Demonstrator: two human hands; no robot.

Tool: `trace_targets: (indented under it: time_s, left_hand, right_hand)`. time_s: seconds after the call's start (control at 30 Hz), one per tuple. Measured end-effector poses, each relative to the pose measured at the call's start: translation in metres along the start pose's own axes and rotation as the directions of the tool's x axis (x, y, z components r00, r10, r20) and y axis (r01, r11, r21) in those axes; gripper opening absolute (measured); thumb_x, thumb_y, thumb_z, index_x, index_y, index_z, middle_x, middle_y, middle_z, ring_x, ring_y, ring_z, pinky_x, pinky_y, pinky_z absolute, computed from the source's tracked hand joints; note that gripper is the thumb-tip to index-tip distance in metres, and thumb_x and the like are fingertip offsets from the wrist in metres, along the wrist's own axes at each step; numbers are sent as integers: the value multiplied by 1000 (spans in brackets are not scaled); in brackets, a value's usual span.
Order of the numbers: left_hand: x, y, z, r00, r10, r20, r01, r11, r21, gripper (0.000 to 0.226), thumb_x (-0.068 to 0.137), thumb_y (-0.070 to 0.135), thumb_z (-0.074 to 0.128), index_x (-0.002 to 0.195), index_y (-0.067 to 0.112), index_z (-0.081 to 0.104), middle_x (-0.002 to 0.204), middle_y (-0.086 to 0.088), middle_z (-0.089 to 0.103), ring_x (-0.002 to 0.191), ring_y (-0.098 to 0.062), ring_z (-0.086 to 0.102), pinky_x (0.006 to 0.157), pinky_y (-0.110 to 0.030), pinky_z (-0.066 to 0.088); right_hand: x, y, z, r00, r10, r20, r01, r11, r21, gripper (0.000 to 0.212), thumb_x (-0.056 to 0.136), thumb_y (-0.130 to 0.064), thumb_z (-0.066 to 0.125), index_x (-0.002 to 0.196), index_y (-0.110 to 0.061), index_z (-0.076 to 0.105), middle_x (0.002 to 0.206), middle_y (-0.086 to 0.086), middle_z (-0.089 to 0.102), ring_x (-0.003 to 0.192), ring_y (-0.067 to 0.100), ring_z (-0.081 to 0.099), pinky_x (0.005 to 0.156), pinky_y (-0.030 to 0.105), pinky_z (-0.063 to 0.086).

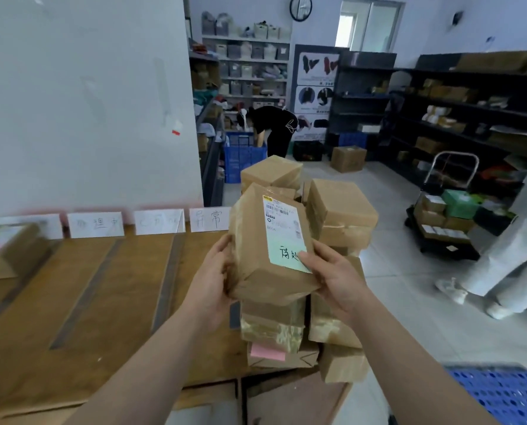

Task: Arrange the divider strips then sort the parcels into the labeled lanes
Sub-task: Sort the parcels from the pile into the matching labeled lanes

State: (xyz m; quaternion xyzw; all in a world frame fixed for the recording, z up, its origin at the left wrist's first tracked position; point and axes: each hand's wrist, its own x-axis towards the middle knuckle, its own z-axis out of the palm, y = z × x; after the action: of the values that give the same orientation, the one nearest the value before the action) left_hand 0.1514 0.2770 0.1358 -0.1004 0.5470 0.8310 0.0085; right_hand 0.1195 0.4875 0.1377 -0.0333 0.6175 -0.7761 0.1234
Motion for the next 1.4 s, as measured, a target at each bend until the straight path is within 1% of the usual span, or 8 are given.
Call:
trace_targets:
  time_s: [0.13,0.3,0.5,0.63,0.73,1.1,1.27,1.4]
  left_hand:
    - [-11,4,-7,998,35,-55,-27,989,146,29,100,38,43,127,42,54,100,11,75,92,-14,73,70,-35,58]
    - [-27,18,-37,990,12,-139,14,983,184,58,88,57,56,139,31,50,127,-6,66,108,-30,67,94,-53,53]
    - [-43,33,-102,975,16,-222,19,988,155,104,51,73,74,143,34,43,141,-7,49,112,-29,63,78,-42,60]
    - [-48,50,-164,943,80,-324,-39,991,131,97,57,69,71,142,36,39,130,-1,61,109,-23,65,91,-45,55]
    - [-59,70,-222,904,104,-414,-61,991,115,90,57,67,70,135,32,43,113,2,69,99,-20,68,76,-38,57]
    - [-99,158,-450,887,65,-457,77,956,285,93,58,68,62,138,25,46,124,-1,64,110,-23,63,102,-48,47]
    - [-98,183,-527,879,-5,-478,163,943,291,45,69,65,53,97,36,75,103,3,76,100,-20,69,99,-44,49]
    - [-75,187,-581,872,-37,-488,193,943,273,33,63,69,53,78,49,75,89,8,77,91,-16,71,92,-39,48]
  right_hand:
    - [4,6,19,1000,10,14,-10,1000,-21,48,88,-23,69,133,-26,55,108,-2,74,91,14,72,64,24,56]
    - [14,13,59,996,49,75,-44,997,-68,54,87,-29,69,138,-29,51,108,-5,74,90,14,72,65,24,56]
    - [29,28,132,983,58,176,-31,988,-152,55,87,-36,68,139,-36,49,106,-9,74,89,14,72,65,28,55]
    - [41,47,197,961,78,266,-24,980,-199,55,88,-38,67,140,-37,47,103,-13,73,89,10,72,70,32,59]
    - [46,62,258,941,103,322,-36,977,-208,54,89,-35,66,140,-35,46,101,-13,74,88,9,72,67,29,58]
    - [56,131,501,912,236,335,-153,955,-254,33,93,-32,63,124,-37,54,97,-11,75,80,14,73,63,31,58]
    - [69,159,579,895,295,335,-185,928,-323,10,95,-35,59,103,-39,60,88,-19,74,75,7,72,53,22,55]
    - [94,178,626,881,353,314,-224,897,-380,24,95,-32,58,119,-25,59,99,-8,73,70,7,71,50,21,52]
